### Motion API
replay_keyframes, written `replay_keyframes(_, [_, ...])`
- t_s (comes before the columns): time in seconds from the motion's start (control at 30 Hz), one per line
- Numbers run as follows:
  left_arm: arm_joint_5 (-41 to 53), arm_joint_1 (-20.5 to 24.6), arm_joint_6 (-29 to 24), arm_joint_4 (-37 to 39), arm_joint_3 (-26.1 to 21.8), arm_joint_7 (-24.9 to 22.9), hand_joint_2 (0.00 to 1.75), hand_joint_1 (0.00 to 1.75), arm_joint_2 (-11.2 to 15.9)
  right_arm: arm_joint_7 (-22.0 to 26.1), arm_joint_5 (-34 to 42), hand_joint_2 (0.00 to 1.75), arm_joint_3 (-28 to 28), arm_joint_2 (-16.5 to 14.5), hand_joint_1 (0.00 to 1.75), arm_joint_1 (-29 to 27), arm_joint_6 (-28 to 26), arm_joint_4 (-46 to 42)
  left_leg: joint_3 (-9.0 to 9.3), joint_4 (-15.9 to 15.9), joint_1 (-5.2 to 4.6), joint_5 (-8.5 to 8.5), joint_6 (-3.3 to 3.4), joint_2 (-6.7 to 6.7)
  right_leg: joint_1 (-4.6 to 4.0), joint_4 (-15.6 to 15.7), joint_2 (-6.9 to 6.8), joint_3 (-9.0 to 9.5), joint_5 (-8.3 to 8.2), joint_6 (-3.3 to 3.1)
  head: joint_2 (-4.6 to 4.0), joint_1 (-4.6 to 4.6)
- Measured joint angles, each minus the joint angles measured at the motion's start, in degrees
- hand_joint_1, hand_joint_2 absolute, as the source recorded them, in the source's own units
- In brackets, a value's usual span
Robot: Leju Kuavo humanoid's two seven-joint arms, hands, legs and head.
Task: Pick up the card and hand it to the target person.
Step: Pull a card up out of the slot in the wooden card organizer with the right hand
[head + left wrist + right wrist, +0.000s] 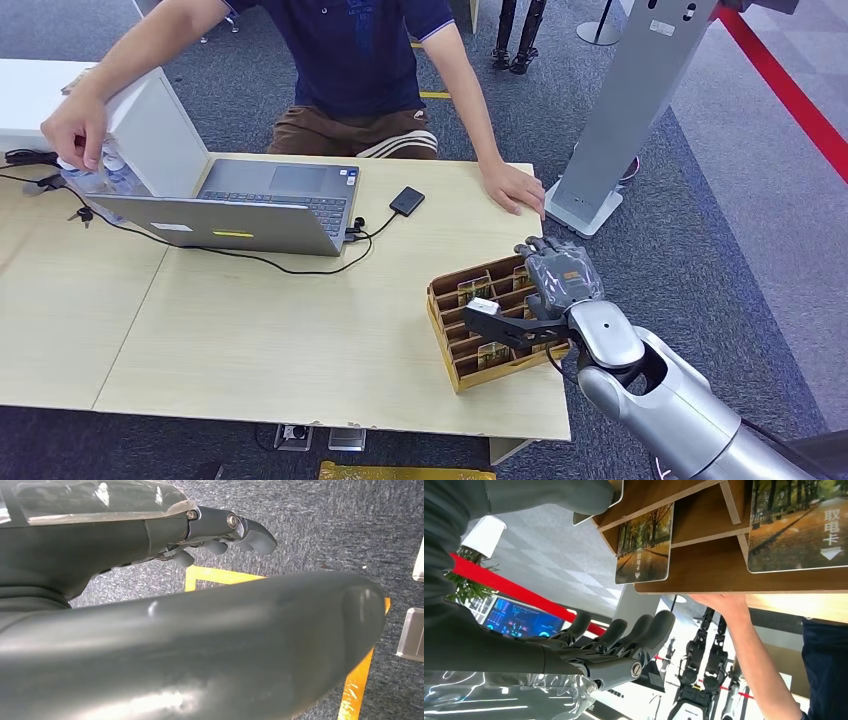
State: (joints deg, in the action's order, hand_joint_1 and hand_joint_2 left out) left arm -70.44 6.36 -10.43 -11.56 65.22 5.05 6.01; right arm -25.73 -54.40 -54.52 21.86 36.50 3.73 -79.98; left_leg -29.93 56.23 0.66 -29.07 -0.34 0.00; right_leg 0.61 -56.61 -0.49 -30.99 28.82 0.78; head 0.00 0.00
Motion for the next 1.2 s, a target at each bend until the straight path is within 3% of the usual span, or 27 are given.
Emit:
replay_keyframes(0.27, [0.0, 0.0, 0.0, 0.0, 0.0, 0.0, 0.0, 0.0, -0.1, 0.0, 0.0, 1.75, -0.1, 0.0, 0.81, -0.2, 0.0, 0.0, 0.0, 0.0, 0.0, 0.0, 0.0, 0.0, 0.0, 0.0, 0.0, 0.0, 0.0, 0.0, 0.0, 0.0])
replay_keyframes(0.43, [0.1, 0.0, 0.1, -0.1, 0.1, -0.1, 0.0, 0.0, 0.0, 0.0, 0.0, 1.75, -0.1, 0.2, 1.13, -0.3, 0.0, -0.4, 0.01, 0.0, 0.0, 0.01, 0.0, -0.02, 0.0, 0.0, -0.01, 0.01, 0.0, 0.0, 0.0, 0.0])
replay_keyframes(1.0, [0.2, 0.0, 0.1, -0.1, 0.2, -0.3, 0.0, 0.0, 0.0, -0.1, 0.1, 1.75, 0.2, 0.5, 1.25, -0.7, -0.1, -1.5, 0.0, 0.0, -0.01, 0.01, 0.0, -0.02, 0.01, 0.0, -0.02, -0.01, 0.0, -0.01, 0.0, 0.0])
replay_keyframes(1.2, [1.0, 0.1, 2.7, -0.3, 1.0, 1.2, 0.0, 0.0, 0.6, -0.3, 0.1, 1.75, 0.8, 1.0, 1.61, -1.3, 0.0, -2.3, 0.0, 0.0, 0.0, -0.01, 0.0, -0.04, 0.0, 0.0, -0.05, 0.01, 0.03, 0.0, 0.0, 0.0])
